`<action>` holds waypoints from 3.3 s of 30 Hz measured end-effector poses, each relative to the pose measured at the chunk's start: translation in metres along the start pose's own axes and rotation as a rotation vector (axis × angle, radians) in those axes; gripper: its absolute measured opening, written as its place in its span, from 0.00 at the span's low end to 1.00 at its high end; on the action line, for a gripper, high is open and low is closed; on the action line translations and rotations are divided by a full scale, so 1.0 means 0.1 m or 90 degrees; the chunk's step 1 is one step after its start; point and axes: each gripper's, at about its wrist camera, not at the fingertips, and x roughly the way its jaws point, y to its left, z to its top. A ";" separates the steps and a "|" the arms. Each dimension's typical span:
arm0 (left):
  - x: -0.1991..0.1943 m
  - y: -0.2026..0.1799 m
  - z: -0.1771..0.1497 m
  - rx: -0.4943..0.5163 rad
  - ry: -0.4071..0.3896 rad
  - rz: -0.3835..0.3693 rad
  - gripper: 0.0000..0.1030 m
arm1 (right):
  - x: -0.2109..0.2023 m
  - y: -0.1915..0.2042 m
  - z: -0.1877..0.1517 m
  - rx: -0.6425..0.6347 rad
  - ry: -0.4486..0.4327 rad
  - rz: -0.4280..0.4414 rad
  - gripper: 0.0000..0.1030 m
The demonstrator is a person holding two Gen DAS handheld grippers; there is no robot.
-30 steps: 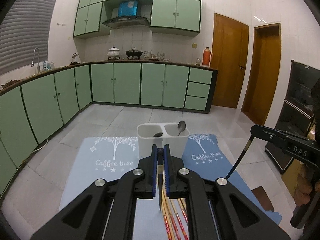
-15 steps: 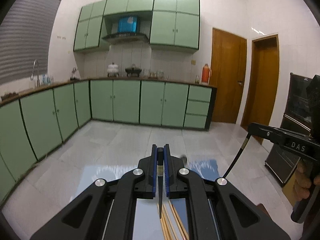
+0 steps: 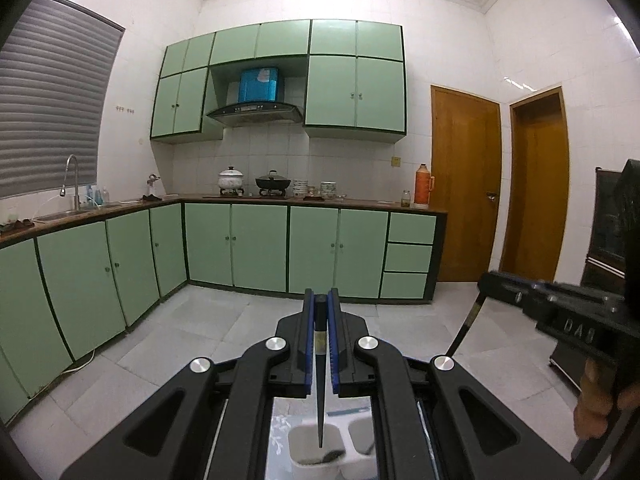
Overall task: Organize utensils
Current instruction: 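Lift the black chopsticks and drop them into the white caddy, opening both tools, then move both open tools back over the remaining chopsticks, then grasp a plain wooden chopstick with the right tool while the left tool grasps a red-patterned chopstick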
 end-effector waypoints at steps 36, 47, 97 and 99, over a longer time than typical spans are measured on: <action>-0.35 0.32 -1.47 -0.054 0.126 0.063 0.61 | -0.50 0.07 -1.64 0.066 0.033 -0.073 0.76; -0.83 0.29 -2.21 -0.053 0.168 0.081 0.63 | -0.79 0.31 -2.39 0.073 0.066 -0.102 0.86; -1.03 -0.07 -3.17 -0.040 0.336 0.025 0.62 | -0.68 0.89 -3.62 0.028 0.294 -0.055 0.19; -1.02 -0.07 -3.19 -0.045 0.343 0.022 0.61 | -0.67 0.89 -3.61 0.023 0.295 -0.063 0.13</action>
